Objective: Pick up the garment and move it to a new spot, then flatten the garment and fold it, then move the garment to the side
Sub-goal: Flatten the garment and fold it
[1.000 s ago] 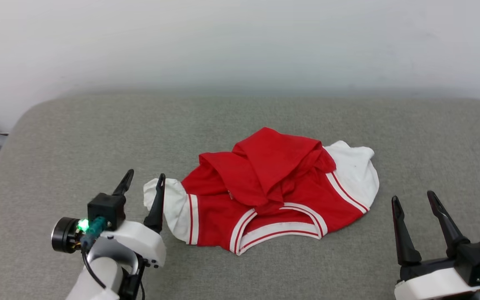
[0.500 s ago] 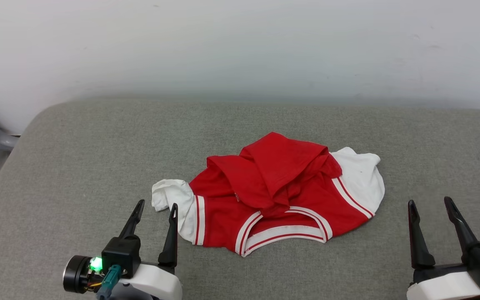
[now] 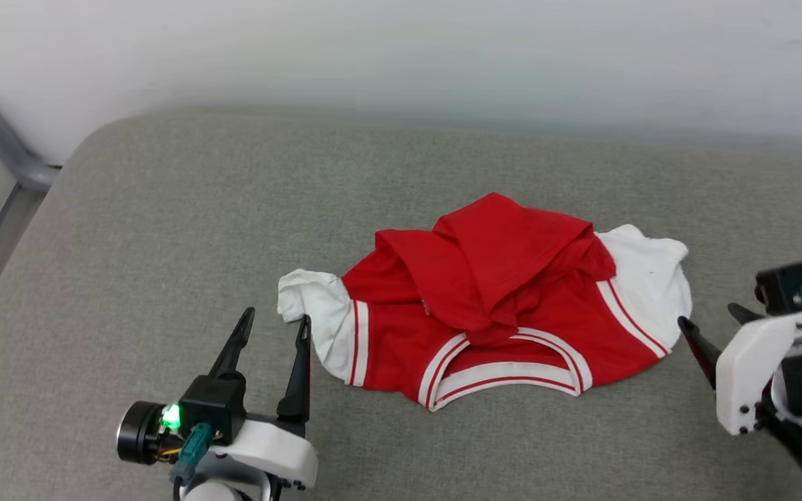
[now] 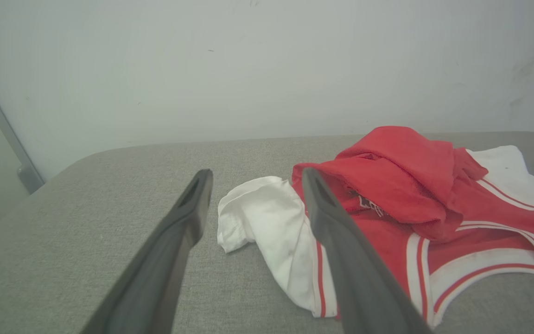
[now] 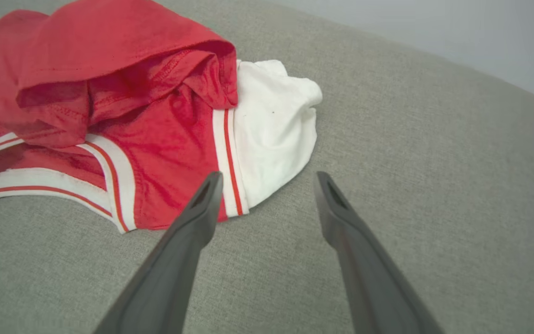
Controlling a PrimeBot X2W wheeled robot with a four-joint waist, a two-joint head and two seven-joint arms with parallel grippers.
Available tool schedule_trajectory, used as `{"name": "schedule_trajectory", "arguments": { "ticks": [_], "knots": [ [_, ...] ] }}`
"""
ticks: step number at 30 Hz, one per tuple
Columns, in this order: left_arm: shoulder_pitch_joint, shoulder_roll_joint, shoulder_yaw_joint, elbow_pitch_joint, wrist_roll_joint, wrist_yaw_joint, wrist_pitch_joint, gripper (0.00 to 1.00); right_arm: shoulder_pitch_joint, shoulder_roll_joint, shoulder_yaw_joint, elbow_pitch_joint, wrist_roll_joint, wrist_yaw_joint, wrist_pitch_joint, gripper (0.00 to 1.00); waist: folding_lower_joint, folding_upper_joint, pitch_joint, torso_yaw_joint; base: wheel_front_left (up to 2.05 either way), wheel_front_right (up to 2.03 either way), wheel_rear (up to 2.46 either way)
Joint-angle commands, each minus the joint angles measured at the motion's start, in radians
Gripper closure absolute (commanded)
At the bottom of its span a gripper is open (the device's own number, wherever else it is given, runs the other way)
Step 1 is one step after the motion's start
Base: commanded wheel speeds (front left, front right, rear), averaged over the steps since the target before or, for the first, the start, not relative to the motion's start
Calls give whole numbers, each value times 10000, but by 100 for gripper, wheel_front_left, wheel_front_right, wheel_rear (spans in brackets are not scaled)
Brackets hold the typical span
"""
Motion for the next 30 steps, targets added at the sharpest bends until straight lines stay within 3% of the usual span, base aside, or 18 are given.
{"name": "schedule_trajectory", "arguments": {
  "ticks": [1,6,10,17,24,25,26,27,30],
  "knots": [
    [-182,-54,24,-8,79,4,-25,0,-251,-180,179,36,188,-9,378,0,-1,0,222,217,0,0,0],
    [-410,-190,73,-64,237,-112,-25,0,-1442,-968,871,414,1429,-11,3021,0,-1,0,687,670,0,0,0],
    [-607,-320,103,-111,308,-206,-25,0,-2087,-1407,1250,877,1644,-11,4189,0,-1,0,1013,1039,0,0,0],
    [-763,-458,163,-183,423,-320,-25,0,-2660,-1727,1626,1788,1436,-11,4675,0,-1,0,1421,1481,0,0,0],
    [-783,-552,286,-197,512,-385,-26,0,-2403,-1570,2086,2689,1403,-9,4549,0,-1,0,1497,1585,0,0,0],
    [-774,-564,305,-189,534,-392,-26,0,-2292,-1538,2173,2786,1466,-6,4573,16,-1,0,1480,1576,0,0,0],
    [-764,-572,322,-178,549,-389,-26,0,-2196,-1539,2227,2855,1503,-6,4546,65,-1,0,1461,1559,0,0,0],
    [-751,-586,334,-162,567,-385,-26,0,-2100,-1549,2267,2912,1537,-6,4517,100,-1,0,1431,1531,0,0,0],
    [-679,-599,397,-119,579,-392,-26,0,-1854,-1687,2399,2938,1705,-8,4423,100,-1,0,1295,1394,0,0,0]
  ]
}}
